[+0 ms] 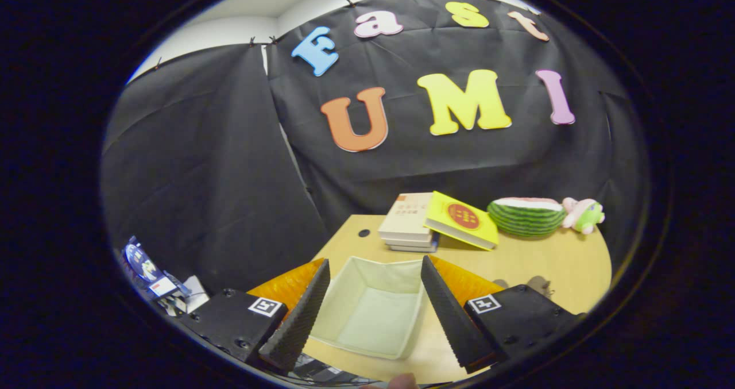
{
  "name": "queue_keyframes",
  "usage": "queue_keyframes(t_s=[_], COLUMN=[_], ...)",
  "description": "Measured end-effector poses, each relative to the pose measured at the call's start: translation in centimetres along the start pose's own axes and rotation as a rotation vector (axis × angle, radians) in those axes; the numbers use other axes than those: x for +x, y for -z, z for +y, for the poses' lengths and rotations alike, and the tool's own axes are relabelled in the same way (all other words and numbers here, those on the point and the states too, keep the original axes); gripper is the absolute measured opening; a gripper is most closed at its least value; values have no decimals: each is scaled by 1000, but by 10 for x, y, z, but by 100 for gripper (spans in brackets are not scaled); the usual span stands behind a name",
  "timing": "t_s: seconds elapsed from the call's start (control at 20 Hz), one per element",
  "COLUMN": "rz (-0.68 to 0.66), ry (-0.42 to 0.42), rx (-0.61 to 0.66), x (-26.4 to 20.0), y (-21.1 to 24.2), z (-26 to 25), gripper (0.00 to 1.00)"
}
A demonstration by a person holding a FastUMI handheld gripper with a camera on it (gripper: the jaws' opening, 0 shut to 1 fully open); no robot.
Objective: Open the storage box then place both shoes into the box .Put the left shoe in first, then the right shoe, with the right side of both shoes facing outward in a uniform manner.
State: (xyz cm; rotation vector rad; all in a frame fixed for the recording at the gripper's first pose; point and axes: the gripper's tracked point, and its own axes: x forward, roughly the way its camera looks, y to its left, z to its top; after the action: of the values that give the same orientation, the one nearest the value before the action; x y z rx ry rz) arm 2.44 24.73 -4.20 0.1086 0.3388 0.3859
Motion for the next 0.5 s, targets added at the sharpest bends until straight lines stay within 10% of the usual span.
queue_keyframes(t_s=[0.5], rz=[206], ry=[168], rx=[56], x=[-24], y=[97], z=[-169], gripper=[100])
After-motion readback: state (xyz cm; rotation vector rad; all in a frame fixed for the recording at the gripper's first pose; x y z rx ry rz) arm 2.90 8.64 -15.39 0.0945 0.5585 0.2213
